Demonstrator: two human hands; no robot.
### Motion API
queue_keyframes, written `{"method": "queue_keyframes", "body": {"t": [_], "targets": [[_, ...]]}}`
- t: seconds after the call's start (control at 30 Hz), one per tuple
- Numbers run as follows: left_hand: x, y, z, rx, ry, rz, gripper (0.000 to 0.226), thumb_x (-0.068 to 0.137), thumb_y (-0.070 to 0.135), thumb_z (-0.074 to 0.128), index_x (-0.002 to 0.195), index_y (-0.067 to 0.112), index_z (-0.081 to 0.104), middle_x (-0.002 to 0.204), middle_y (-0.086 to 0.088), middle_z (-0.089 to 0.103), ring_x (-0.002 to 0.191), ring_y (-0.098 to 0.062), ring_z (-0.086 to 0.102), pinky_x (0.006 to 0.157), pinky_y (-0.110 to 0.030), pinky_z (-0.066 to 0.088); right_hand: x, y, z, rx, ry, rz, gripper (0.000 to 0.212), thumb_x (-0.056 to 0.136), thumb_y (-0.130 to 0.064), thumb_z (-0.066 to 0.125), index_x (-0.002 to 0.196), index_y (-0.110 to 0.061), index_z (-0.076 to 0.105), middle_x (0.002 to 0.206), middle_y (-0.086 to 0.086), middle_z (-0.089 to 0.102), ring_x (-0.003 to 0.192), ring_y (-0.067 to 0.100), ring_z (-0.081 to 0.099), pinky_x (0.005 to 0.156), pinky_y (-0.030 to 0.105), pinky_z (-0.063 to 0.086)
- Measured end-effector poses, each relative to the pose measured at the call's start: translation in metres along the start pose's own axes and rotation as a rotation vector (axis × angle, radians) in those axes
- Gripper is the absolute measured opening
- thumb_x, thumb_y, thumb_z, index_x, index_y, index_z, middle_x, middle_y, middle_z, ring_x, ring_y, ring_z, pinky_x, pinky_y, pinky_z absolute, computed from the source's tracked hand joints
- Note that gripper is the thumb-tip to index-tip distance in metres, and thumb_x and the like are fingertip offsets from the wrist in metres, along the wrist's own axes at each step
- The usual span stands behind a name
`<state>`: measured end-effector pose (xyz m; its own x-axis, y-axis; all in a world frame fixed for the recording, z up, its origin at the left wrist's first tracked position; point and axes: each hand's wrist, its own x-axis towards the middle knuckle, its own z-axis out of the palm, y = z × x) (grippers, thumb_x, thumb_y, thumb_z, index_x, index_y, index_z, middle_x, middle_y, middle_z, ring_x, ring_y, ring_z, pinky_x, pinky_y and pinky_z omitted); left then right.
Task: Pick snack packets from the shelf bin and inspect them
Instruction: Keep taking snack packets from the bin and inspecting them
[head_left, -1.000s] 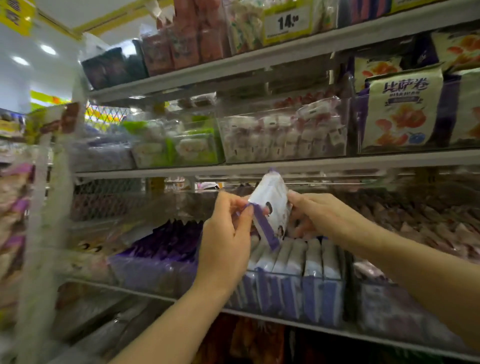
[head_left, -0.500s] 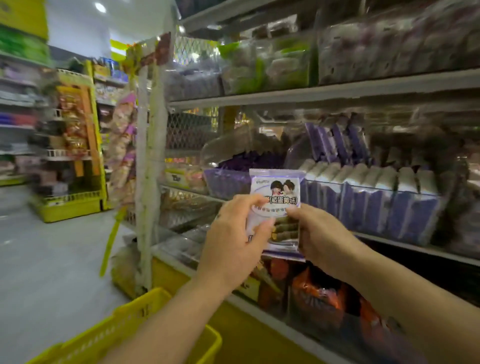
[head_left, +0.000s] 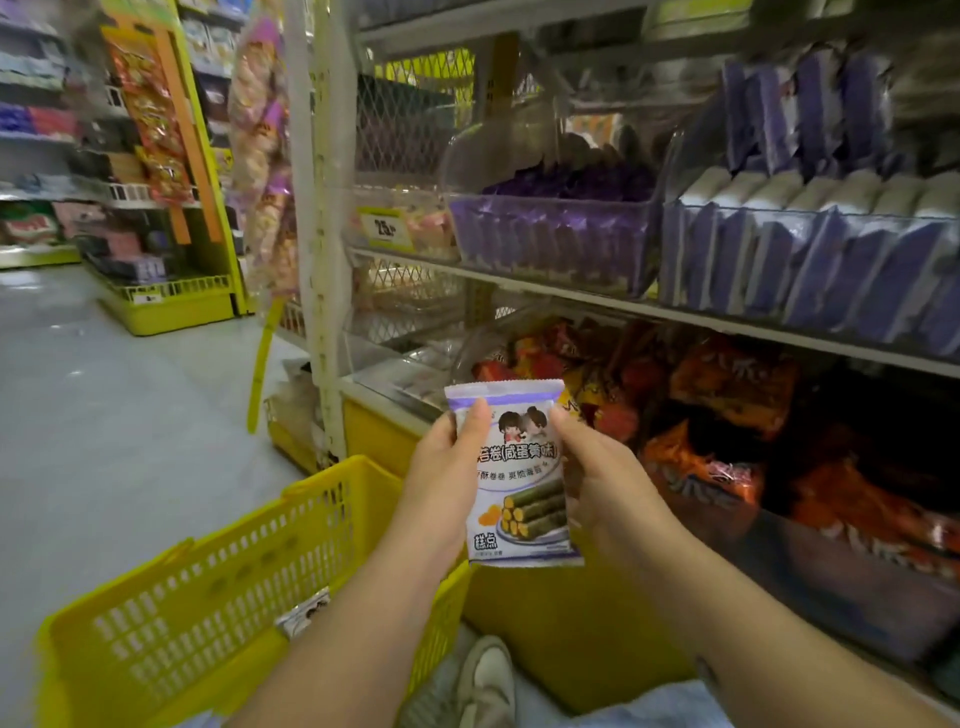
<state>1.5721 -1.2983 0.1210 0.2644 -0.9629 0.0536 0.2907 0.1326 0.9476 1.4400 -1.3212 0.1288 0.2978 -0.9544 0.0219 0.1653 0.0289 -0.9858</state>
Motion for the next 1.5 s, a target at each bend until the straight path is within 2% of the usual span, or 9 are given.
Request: {"method": "queue_keyframes", "body": {"t": [0.07, 0.3, 0.53, 0.77, 0.93, 1.1, 1.2, 1.3, 1.5], "targets": [[-0.002, -0.005, 0.002, 0.026, -0.036, 0.012, 0.025, 0.097, 0.033, 0.054, 0.108, 0.014, 0.066, 0.099, -0.007, 0.076, 0.093, -0.025, 0.073, 0.087, -0.046, 0.056, 0.001, 0.001, 0.001, 0.074, 0.06, -0.018, 0.05, 0.078, -0.046, 0.065, 0.108, -0.008, 0.072, 0.105, 0.015, 0.073, 0.099, 0.031, 0.07, 0.095, 0.051, 0.051], [-0.002, -0.015, 0.007, -0.09, -0.026, -0.021, 0.023, 0.098, 0.017, 0.048, 0.103, 0.009, 0.068, 0.096, -0.02, 0.074, 0.088, -0.035, 0.072, 0.078, -0.044, 0.059, 0.002, 0.007, 0.006, 0.297, 0.157, -0.003, 0.036, 0.091, -0.012, 0.056, 0.111, 0.017, 0.057, 0.113, 0.042, 0.057, 0.103, 0.05, 0.062, 0.097, 0.065, 0.043], [-0.001, -0.009, 0.002, -0.134, 0.039, -0.074, 0.042, 0.099, 0.038, 0.045, 0.103, 0.005, 0.07, 0.095, -0.024, 0.073, 0.087, -0.039, 0.072, 0.08, -0.053, 0.058, 0.004, 0.011, -0.001, 0.332, 0.086, -0.011, 0.033, 0.095, -0.027, 0.053, 0.102, -0.001, 0.072, 0.1, 0.022, 0.073, 0.092, 0.032, 0.072, 0.067, 0.035, 0.06], [-0.006, 0.002, -0.002, -0.234, -0.059, -0.146, 0.049, 0.099, 0.041, 0.042, 0.116, 0.001, 0.064, 0.104, -0.024, 0.071, 0.094, -0.037, 0.071, 0.069, -0.042, 0.061, 0.002, 0.006, -0.012, 0.05, -0.046, -0.12, 0.04, 0.081, -0.046, 0.055, 0.103, -0.018, 0.075, 0.104, 0.013, 0.074, 0.097, 0.028, 0.071, 0.082, 0.039, 0.056], [-0.005, 0.014, -0.008, -0.373, -0.12, -0.174, 0.05, 0.099, 0.044, 0.039, 0.12, 0.005, 0.063, 0.113, -0.02, 0.07, 0.102, -0.033, 0.069, 0.075, -0.044, 0.059, -0.009, -0.003, -0.035, -0.194, -0.372, 0.018, 0.038, 0.087, -0.028, 0.061, 0.123, -0.015, 0.063, 0.121, 0.012, 0.068, 0.114, 0.031, 0.063, 0.102, 0.053, 0.046], [-0.001, 0.017, -0.015, -0.245, -0.261, -0.22, 0.051, 0.095, 0.046, 0.041, 0.127, 0.012, 0.062, 0.123, -0.015, 0.067, 0.115, -0.033, 0.063, 0.095, -0.054, 0.049, -0.013, -0.01, -0.036, -0.137, -0.34, 0.101, 0.041, 0.084, -0.023, 0.058, 0.118, -0.003, 0.062, 0.117, 0.025, 0.065, 0.098, 0.029, 0.066, 0.087, 0.044, 0.054], [-0.004, 0.018, -0.026, -0.049, -0.402, -0.275, 0.043, 0.085, 0.036, 0.058, 0.122, 0.017, 0.065, 0.116, -0.011, 0.071, 0.101, -0.026, 0.07, 0.074, -0.043, 0.059, -0.01, -0.015, -0.036, -0.03, -0.283, 0.118, 0.036, 0.086, -0.024, 0.056, 0.115, -0.004, 0.064, 0.107, 0.017, 0.071, 0.087, 0.023, 0.07, 0.071, 0.033, 0.059], [-0.006, 0.015, -0.03, 0.036, -0.502, -0.296, 0.048, 0.078, 0.02, 0.067, 0.125, 0.012, 0.058, 0.114, -0.01, 0.072, 0.102, -0.022, 0.07, 0.076, -0.033, 0.059, -0.008, -0.02, -0.035, 0.091, -0.224, 0.125, 0.03, 0.096, -0.019, 0.049, 0.117, -0.004, 0.064, 0.11, 0.015, 0.072, 0.09, 0.023, 0.071, 0.078, 0.035, 0.06], [-0.004, 0.009, -0.023, 0.119, -0.389, -0.073, 0.037, 0.083, -0.001, 0.066, 0.11, 0.024, 0.062, 0.102, -0.002, 0.076, 0.093, -0.014, 0.072, 0.071, -0.02, 0.056, -0.006, -0.023, -0.034, 0.204, -0.11, 0.131, 0.03, 0.099, -0.018, 0.046, 0.112, 0.001, 0.065, 0.114, 0.021, 0.069, 0.099, 0.028, 0.069, 0.083, 0.037, 0.058]]}}
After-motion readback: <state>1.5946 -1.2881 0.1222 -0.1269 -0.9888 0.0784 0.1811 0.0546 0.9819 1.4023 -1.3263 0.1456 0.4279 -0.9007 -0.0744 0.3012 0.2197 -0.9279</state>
